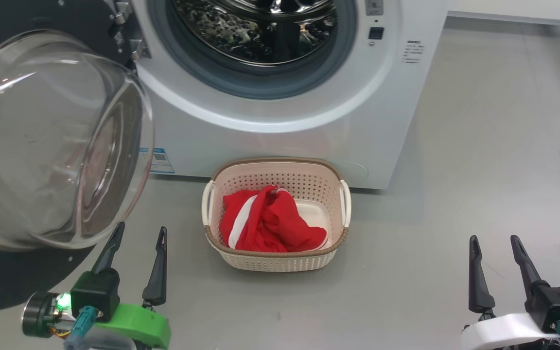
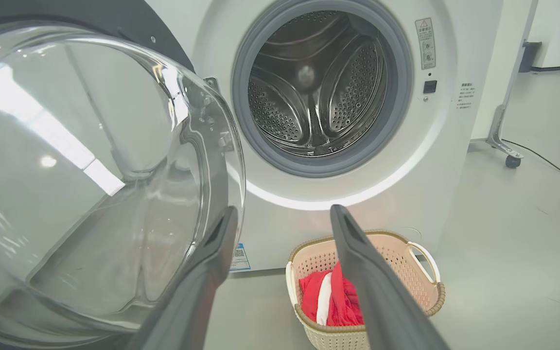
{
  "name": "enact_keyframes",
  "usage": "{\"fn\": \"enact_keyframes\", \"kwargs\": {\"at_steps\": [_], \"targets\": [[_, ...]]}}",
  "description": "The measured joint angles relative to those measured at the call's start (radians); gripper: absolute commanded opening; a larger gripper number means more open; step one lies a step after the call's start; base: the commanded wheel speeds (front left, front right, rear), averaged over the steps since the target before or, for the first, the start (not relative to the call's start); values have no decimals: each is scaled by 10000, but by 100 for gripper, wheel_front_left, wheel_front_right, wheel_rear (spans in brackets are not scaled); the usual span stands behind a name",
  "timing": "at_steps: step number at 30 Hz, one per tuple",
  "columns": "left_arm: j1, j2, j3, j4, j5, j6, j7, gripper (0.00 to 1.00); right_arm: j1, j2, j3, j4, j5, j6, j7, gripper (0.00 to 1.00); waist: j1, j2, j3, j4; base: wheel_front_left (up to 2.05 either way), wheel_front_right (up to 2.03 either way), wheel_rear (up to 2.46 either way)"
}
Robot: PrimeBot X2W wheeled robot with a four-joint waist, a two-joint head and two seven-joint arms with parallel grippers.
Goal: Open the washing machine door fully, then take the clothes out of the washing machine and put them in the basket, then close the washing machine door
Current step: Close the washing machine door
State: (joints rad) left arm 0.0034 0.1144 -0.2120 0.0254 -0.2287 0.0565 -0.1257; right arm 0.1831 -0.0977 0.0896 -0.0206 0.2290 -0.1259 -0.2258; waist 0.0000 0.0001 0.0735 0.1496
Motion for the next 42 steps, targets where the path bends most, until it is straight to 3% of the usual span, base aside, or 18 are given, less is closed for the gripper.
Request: {"fn": "enact_keyframes", "kwargs": {"at_steps": [25,42], "targets": [[-25,-109,150,378,-90,102,-267,100,-3,-109,265,-61,-42,10,270,100,0,0,61,2894,0,0,0],[-23,-104,334,408,-278,134,-343,100,-109,-61,470,-35,-113,15,372,100,0,0,127,3280,0,0,0]]}}
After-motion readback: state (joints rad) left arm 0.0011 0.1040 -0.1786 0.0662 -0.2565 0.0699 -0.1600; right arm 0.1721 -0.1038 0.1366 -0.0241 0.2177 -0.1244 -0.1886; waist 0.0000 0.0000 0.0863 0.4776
